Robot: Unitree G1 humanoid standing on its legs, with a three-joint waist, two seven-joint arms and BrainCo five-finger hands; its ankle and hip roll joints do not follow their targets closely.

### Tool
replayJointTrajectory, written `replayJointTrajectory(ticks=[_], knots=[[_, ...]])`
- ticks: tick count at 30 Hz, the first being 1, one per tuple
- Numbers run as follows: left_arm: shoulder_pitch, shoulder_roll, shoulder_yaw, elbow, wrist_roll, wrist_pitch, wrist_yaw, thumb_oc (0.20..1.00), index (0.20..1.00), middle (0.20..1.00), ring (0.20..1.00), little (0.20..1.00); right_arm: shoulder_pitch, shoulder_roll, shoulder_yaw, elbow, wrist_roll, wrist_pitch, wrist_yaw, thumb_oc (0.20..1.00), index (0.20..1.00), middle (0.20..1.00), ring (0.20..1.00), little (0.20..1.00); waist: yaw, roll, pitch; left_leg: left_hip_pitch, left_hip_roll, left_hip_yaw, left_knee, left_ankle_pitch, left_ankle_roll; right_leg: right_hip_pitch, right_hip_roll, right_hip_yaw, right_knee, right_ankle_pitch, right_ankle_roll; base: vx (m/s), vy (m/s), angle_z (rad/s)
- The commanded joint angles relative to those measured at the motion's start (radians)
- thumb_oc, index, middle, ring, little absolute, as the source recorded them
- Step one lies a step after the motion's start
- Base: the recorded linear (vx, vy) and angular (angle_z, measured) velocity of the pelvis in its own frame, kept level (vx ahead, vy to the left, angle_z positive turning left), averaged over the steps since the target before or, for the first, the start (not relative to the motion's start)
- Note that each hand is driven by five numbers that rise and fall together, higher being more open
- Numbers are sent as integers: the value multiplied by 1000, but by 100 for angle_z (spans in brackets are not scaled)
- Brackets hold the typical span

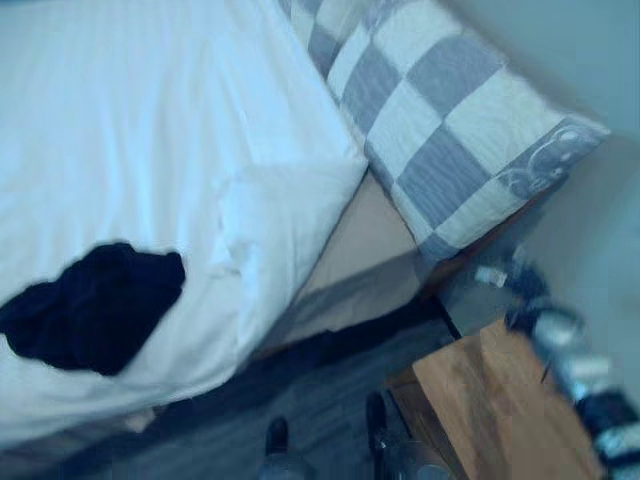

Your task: Tidy up the quilt and then pick up the clothes from the bed and put them into the laundry hamper.

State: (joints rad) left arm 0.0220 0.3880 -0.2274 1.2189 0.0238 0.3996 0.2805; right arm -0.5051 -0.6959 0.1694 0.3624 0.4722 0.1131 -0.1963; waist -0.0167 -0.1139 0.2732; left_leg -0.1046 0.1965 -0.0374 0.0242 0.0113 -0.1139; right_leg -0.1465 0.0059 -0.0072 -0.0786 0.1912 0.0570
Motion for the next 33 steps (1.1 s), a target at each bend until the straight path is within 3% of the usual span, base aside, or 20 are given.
replayJointTrajectory(ticks=[1, 5, 8, 9, 12, 13, 19, 21, 23, 28, 33], knots=[[-26, 70, -33, 12, -77, 45, 32, 1000, 1000, 1000, 1000, 1000, -204, -84, 37, 35, 22, 38, 21, 1000, 1000, 1000, 1000, 1000, 45, -81, 36, -76, -40, 43, 67, -56, 39, 6, -88, 38, 79, -140, 117, 1, -205, 0], [-39, 117, -33, 50, -54, 19, 41, 1000, 1000, 1000, 1000, 1000, -446, -132, 184, 189, 38, 7, 4, 1000, 1000, 1000, 1000, 1000, 100, -128, 68, -132, -20, 23, 78, -39, 25, -11, -61, 9, 54, -126, 108, 22, -225, 7], [-34, 134, -35, 63, -61, -5, 34, 1000, 1000, 1000, 1000, 1000, -526, -133, 240, 248, 50, -8, 6, 1000, 1000, 1000, 1000, 1000, 121, -139, 79, -151, -16, 13, 83, -32, 20, -14, -52, -6, 49, -123, 103, 23, -117, 6], [-25, 141, -28, 77, -113, -21, 27, 1000, 1000, 1000, 1000, 1000, -602, -120, 288, 299, 56, -10, -6, 1000, 1000, 1000, 1000, 1000, 146, -145, 90, -163, -13, 0, 85, -25, 17, -11, -46, -21, 43, -122, 100, 46, -90, 13], [-15, 153, -9, 98, -102, -53, 41, 1000, 1000, 1000, 1000, 1000, -678, -73, 330, 358, 65, 15, -50, 1000, 1000, 1000, 1000, 1000, 177, -159, 95, -170, -15, -13, 75, -18, 15, -4, -39, -39, 30, -120, 98, 49, -106, 16], [-7, 161, -2, 107, -75, -76, 38, 1000, 1000, 1000, 1000, 1000, -707, -50, 341, 389, 48, 51, -100, 1000, 1000, 1000, 1000, 1000, 192, -165, 97, -171, -14, -19, 69, -13, 13, 4, -34, -46, 23, -118, 95, 20, -53, 11], [29, 152, 13, 108, -16, -117, 47, 1000, 1000, 1000, 1000, 1000, -719, -54, 336, 454, -26, 62, -119, 1000, 1000, 1000, 1000, 1000, 215, -166, 89, -151, -24, -29, 55, -11, 14, 29, -34, -52, 15, -117, 96, 50, 19, 11], [32, 161, 10, 112, 18, -124, 58, 1000, 1000, 1000, 1000, 1000, -731, -34, 338, 478, -26, 98, -148, 1000, 1000, 1000, 1000, 1000, 223, -174, 84, -147, -25, -27, 60, -14, 15, 41, -33, -51, 10, -115, 97, 56, -29, 1], [31, 167, 5, 114, 39, -124, 55, 1000, 1000, 1000, 1000, 1000, -748, -23, 337, 512, -33, 175, -183, 1000, 1000, 1000, 1000, 1000, 226, -181, 76, -142, -25, -24, 61, -16, 15, 53, -30, -46, 3, -112, 98, 25, 1, 4], [50, 157, 4, 110, 60, -138, 35, 1000, 1000, 1000, 1000, 1000, -708, -57, 331, 570, 28, 260, -108, 1000, 1000, 1000, 1000, 1000, 212, -176, 55, -111, -30, -14, 41, -15, 19, 69, -34, -25, -1, -111, 103, -2, 97, 0], [84, 138, 25, 97, 105, -151, 24, 1000, 1000, 1000, 1000, 1000, -561, -101, 250, 542, 66, 289, -43, 1000, 1000, 1000, 1000, 1000, 190, -175, 31, -73, -33, 12, 39, -23, 26, 91, -42, -8, 0, -109, 108, -18, 103, -3]])
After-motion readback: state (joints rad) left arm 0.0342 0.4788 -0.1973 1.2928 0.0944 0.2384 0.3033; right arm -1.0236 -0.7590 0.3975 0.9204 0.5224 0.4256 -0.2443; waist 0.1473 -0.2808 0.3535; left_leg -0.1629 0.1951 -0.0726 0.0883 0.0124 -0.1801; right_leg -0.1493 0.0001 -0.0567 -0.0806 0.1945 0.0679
